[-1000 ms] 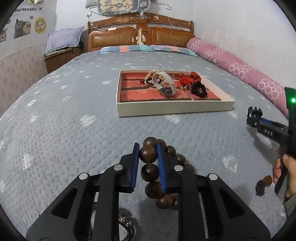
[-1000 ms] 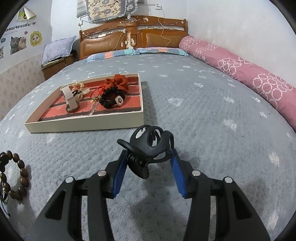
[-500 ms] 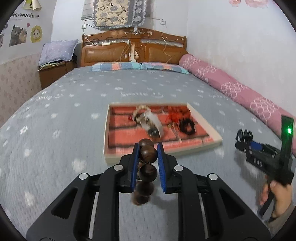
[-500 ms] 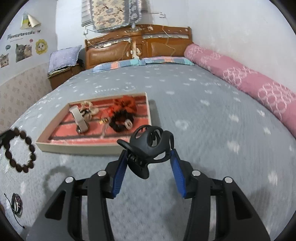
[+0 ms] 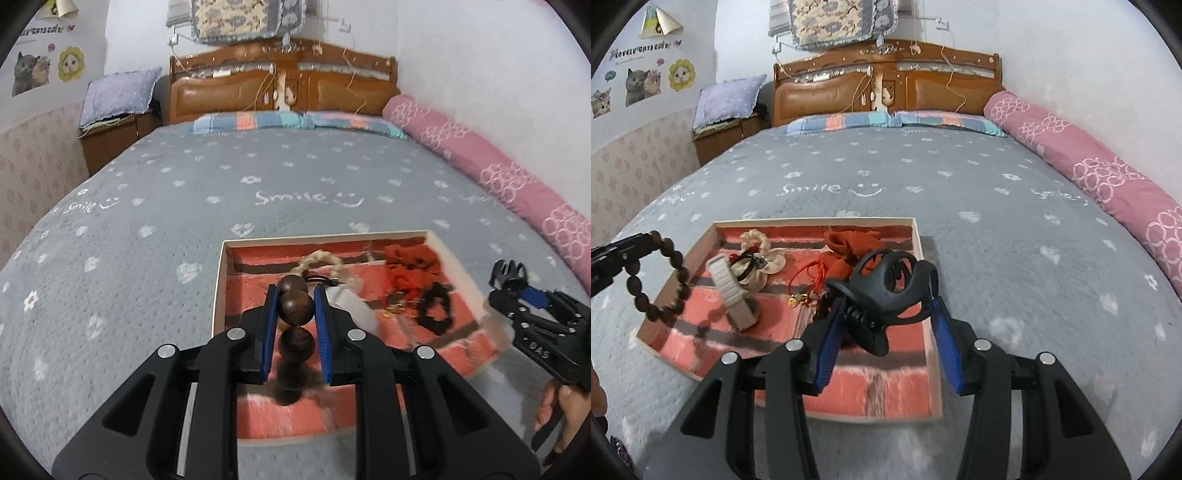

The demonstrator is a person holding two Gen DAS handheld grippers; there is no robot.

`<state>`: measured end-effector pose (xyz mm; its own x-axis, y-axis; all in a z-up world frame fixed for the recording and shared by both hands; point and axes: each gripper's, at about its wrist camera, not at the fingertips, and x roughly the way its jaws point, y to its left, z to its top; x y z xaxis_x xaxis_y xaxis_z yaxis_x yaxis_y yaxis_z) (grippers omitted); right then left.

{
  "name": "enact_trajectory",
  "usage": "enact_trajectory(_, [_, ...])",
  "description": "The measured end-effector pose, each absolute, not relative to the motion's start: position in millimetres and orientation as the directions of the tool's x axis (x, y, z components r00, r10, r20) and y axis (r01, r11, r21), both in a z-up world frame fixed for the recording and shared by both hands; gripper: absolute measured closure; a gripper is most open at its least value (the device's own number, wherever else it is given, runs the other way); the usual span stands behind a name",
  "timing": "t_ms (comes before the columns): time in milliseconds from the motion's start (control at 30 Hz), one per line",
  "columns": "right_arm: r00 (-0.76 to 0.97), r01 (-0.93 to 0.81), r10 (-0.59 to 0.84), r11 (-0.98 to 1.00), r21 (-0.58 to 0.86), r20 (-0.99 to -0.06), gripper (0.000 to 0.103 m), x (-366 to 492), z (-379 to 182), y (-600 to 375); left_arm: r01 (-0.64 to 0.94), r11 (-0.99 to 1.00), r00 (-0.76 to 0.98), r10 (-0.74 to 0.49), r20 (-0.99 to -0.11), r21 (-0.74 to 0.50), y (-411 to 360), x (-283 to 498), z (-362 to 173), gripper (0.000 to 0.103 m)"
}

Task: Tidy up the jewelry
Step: 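Carry the bracelet and hair claw into the tray and open both tools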

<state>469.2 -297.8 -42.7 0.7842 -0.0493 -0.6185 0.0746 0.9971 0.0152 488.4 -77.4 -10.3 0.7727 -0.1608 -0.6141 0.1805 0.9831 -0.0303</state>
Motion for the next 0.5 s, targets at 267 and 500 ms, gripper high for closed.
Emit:
enact_trajectory(267, [0.744,0.071,-0.075,0.997,-0.033,-0.664,0.056,512,-63,-292,0.112,0.994,0.743,-0.072,-0.665,0.018,-68,535,-37,0.085])
enact_trajectory(500, [0.698,0.099,-0.092,0.995,-0.031,-0.711,0.056,536,-80,-298,0.103,0.995,0.693,-0.066,-0.718,0.008,-63,552,-59,0.085])
